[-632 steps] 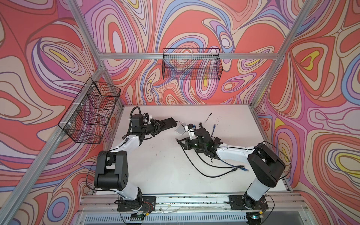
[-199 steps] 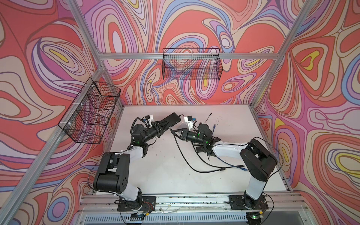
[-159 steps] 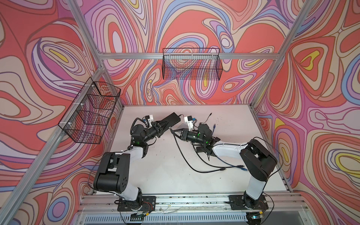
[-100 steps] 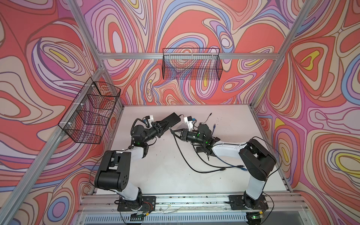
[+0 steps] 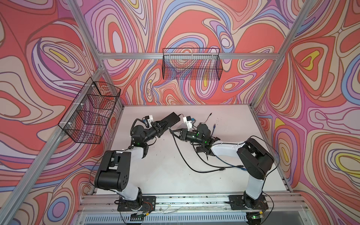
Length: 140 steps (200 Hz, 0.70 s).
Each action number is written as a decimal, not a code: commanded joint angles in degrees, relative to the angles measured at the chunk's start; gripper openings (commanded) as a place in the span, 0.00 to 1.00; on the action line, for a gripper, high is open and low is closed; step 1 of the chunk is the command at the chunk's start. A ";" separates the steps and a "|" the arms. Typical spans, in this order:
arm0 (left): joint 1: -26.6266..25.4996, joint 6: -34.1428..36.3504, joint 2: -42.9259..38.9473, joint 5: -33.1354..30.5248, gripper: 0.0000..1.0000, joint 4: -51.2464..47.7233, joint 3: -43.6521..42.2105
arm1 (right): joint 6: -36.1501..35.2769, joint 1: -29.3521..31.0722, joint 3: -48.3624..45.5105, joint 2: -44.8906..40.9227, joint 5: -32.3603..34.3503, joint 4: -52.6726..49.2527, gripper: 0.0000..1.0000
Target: Insert the plug into the switch port
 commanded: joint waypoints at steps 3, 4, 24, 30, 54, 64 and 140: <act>-0.37 -0.79 -0.70 2.74 0.05 6.10 -0.57 | 0.21 -0.51 2.31 0.64 -0.27 1.10 0.00; -0.37 -0.78 -0.68 2.75 0.05 6.12 -0.57 | 0.21 -0.51 2.32 0.66 -0.23 1.07 0.00; -0.37 -0.77 -0.91 3.41 0.05 6.50 -0.75 | 0.22 -1.02 2.56 0.29 -0.54 0.33 0.00; -0.37 -0.78 -0.93 3.70 0.05 6.60 -0.83 | 0.32 -1.25 2.41 0.17 -0.63 0.41 0.00; -0.37 -0.51 -1.35 4.51 0.04 6.68 -1.35 | 0.13 -1.92 2.72 -0.45 -1.17 -0.76 0.00; -0.37 -0.72 -1.29 4.99 0.04 7.20 -1.37 | 0.03 -2.16 3.18 -0.46 -1.48 -1.68 0.00; -0.37 -3.49 -1.24 6.73 0.05 13.00 -1.82 | 3.55 -3.27 7.33 1.17 -3.98 -5.25 0.00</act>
